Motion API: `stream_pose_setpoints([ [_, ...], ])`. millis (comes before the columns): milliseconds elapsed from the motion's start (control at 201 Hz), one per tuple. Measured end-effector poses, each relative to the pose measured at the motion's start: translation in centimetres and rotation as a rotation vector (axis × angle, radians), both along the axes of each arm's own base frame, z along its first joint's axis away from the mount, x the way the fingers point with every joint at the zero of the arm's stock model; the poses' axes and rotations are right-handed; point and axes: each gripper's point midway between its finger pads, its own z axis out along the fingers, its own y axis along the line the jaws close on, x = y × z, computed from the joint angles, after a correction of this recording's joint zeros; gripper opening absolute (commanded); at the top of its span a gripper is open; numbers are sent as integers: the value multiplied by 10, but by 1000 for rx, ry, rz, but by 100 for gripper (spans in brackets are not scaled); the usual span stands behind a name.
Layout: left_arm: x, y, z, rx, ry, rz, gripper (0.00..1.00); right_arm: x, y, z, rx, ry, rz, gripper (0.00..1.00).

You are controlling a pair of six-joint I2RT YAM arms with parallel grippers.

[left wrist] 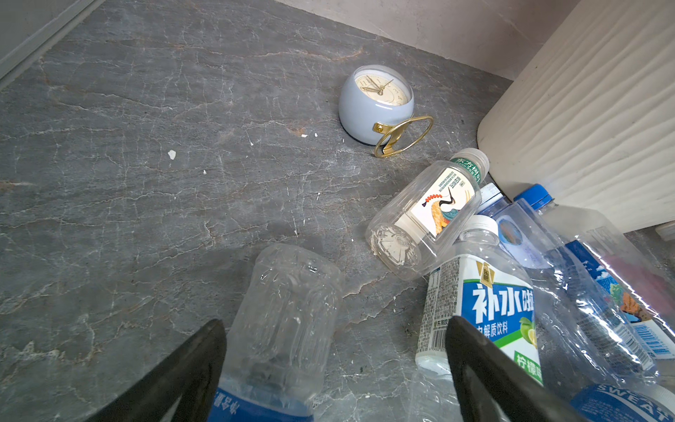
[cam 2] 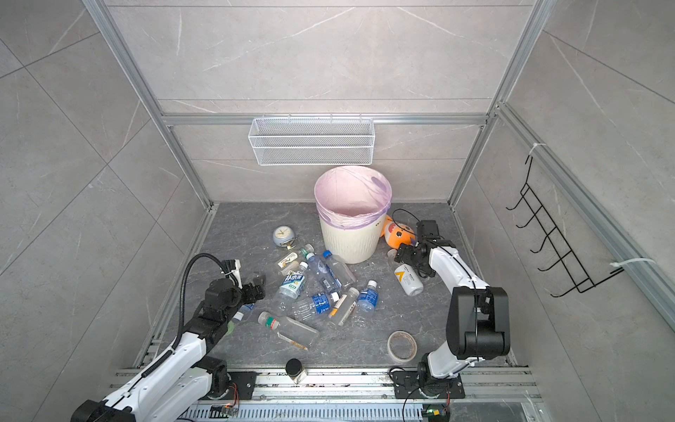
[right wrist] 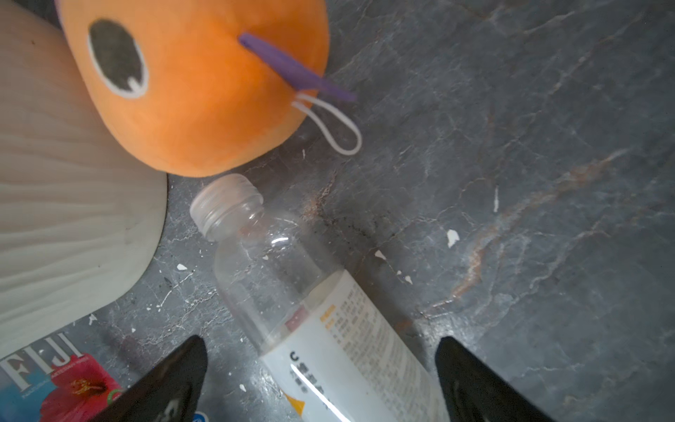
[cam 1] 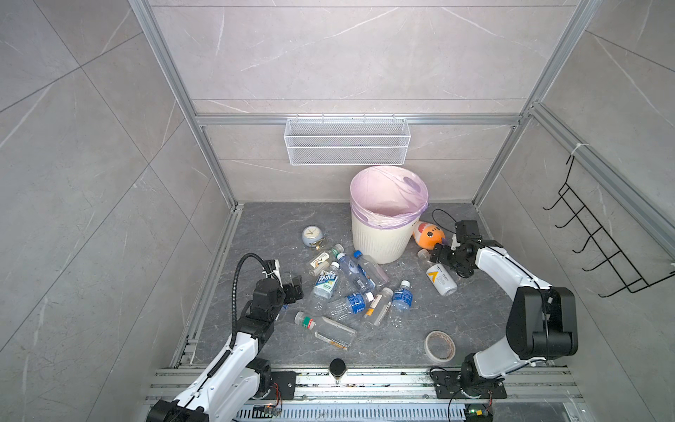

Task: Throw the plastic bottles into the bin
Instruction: 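Move the right gripper to the white-labelled bottle while the left gripper moves over the pile, then close the right gripper on the white-labelled bottle and lift it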

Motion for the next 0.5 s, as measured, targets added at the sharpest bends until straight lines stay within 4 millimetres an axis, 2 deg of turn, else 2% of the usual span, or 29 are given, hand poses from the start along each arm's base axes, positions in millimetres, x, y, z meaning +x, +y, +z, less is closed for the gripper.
stream_pose_setpoints([
  [144,0,0,-4,3,13,0,96,3,20,-8,-25,32,83,97],
  [354,0,0,-6,5,20,-1,95,0,24,-14,-73,62,118,89],
  [498,0,0,-9,8,31,-1,95,-4,33,-16,-117,79,160,86],
])
